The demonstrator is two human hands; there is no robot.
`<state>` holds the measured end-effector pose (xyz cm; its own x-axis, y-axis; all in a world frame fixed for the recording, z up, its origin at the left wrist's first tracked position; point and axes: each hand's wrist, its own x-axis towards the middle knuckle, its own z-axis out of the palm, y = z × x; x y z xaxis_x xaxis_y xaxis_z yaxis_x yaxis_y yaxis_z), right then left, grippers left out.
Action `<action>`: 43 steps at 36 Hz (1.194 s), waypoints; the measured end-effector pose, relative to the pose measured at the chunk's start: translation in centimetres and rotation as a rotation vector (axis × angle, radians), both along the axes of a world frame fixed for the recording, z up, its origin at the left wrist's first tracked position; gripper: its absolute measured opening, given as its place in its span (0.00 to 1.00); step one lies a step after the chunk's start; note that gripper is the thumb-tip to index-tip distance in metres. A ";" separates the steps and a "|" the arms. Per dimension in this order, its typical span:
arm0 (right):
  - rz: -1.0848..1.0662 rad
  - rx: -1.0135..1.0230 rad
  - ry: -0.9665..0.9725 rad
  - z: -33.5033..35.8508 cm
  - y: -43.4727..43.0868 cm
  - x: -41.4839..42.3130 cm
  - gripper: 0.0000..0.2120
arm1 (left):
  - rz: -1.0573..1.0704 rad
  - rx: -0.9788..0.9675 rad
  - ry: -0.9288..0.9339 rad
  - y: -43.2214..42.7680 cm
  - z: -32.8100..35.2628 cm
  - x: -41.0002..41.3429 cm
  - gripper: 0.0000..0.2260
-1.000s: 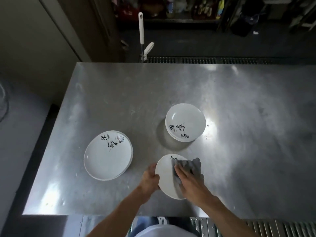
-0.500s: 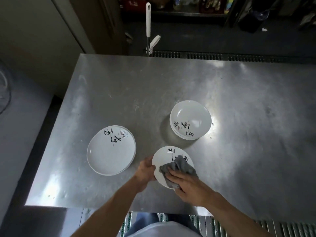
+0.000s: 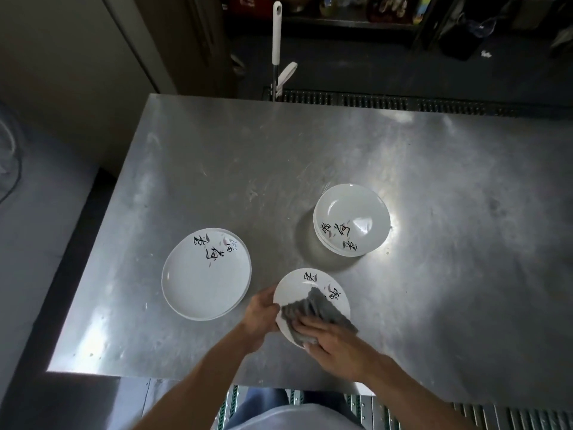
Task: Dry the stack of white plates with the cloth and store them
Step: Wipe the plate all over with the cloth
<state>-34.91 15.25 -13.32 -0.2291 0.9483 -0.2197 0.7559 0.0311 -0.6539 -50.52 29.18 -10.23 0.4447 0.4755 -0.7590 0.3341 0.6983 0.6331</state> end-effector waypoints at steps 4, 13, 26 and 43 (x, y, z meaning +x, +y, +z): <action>-0.115 -0.158 -0.118 -0.7 -1.1 1.8 0.25 | -0.050 -0.028 -0.033 0.2 0.2 -0.8 0.29; -0.401 -0.190 0.242 1.1 3.9 -1.9 0.23 | -0.310 -0.086 -0.062 0.8 1.3 -0.1 0.17; -0.466 -0.304 0.150 0.8 3.7 -1.6 0.24 | -0.241 -0.051 -0.047 0.0 1.4 -0.9 0.20; -0.485 -0.267 -0.064 -1.9 4.2 -1.4 0.26 | 0.200 -0.120 0.015 -3.2 0.6 -1.6 0.17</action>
<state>-36.27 19.45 -15.25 0.2417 0.8510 -0.4662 0.6808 -0.4911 -0.5435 -52.16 26.00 -9.66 0.3386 0.4590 -0.8214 0.1900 0.8216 0.5374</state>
